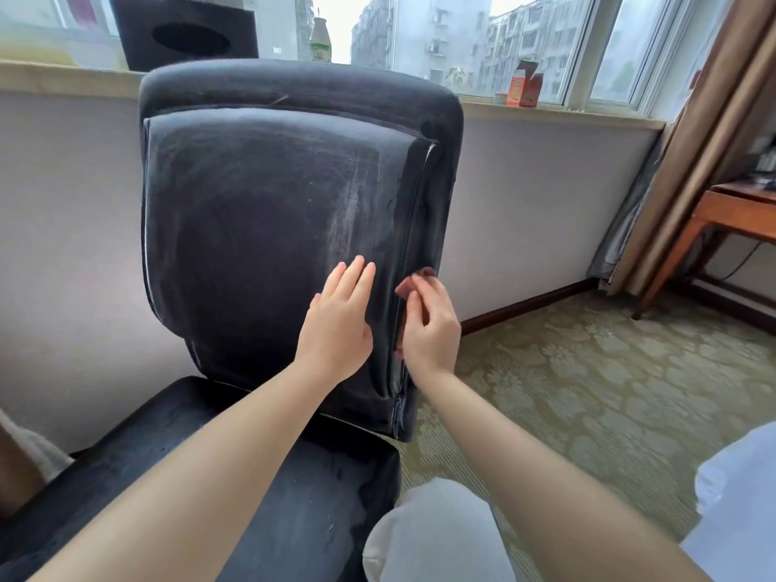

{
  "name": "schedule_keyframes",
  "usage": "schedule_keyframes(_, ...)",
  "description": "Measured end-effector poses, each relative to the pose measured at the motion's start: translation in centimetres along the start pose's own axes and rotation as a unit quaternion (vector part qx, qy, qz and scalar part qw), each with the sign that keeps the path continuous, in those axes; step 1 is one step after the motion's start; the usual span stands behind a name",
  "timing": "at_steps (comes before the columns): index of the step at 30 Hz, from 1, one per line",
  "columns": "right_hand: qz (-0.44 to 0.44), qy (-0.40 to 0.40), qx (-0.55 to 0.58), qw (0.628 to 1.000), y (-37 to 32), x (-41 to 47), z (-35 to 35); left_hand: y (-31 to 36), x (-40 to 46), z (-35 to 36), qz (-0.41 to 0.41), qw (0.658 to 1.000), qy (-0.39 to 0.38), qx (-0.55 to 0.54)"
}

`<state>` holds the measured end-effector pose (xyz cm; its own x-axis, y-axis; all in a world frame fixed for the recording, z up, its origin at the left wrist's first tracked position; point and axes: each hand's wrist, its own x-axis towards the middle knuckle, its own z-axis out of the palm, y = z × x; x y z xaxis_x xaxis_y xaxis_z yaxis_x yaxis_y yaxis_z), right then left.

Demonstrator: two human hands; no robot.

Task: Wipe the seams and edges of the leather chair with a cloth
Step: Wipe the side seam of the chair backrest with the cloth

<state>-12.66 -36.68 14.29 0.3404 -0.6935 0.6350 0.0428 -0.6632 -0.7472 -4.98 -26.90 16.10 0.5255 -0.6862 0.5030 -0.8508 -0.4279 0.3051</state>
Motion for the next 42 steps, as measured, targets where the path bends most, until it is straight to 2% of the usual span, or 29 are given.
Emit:
schedule_keyframes(5, 0.104, -0.058, 0.048, 0.992, 3.4, -5.2, 0.3, 0.1, 0.4, 0.9, -0.009, 0.999, -0.033, -0.023)
schedule_keyframes(9, 0.179, -0.011, 0.057, 0.982, 2.5, -4.2, 0.4, 0.7, 0.5, 1.6, -0.029, 0.999, -0.019, -0.027)
schedule_keyframes(13, 0.111, 0.041, 0.065, 0.991, 0.5, -0.8, 0.7, 0.6, 0.5, 2.0, -0.035, 0.999, 0.001, -0.030)
schedule_keyframes(17, 0.045, 0.032, 0.038, 0.998, 0.8, -1.0, 0.6, -0.2, 0.3, 1.8, -0.019, 0.999, 0.003, -0.029)
schedule_keyframes(24, 0.126, -0.078, 0.007, 0.989, 3.2, -5.3, -0.1, 0.2, -0.2, 1.9, -0.019, 1.000, -0.002, -0.025)
schedule_keyframes(29, 0.069, -0.010, 0.014, 0.997, 1.3, -1.9, -0.1, 0.1, -0.4, 1.9, -0.022, 0.999, -0.002, -0.034)
schedule_keyframes(31, 0.066, -0.021, 0.012, 0.998, 1.1, -1.7, 0.1, -0.1, -0.4, 1.8, -0.014, 0.999, -0.006, -0.030)
schedule_keyframes(36, 0.194, -0.145, -0.029, 0.970, 3.6, -5.5, -0.6, -0.4, -0.2, 1.9, 0.002, 1.000, 0.009, -0.009)
schedule_keyframes(37, 0.204, -0.148, -0.035, 0.967, 3.9, -5.3, -0.7, -0.3, -0.2, 1.8, 0.005, 1.000, 0.019, -0.003)
schedule_keyframes(39, 0.159, -0.102, -0.029, 0.981, 3.5, -3.7, -0.8, -0.2, 0.0, 1.7, 0.015, 0.999, 0.048, 0.003)
schedule_keyframes(42, 0.019, -0.005, -0.033, 0.999, 1.8, 0.2, -0.9, -0.2, 0.3, 1.9, 0.021, 0.996, 0.078, 0.030)
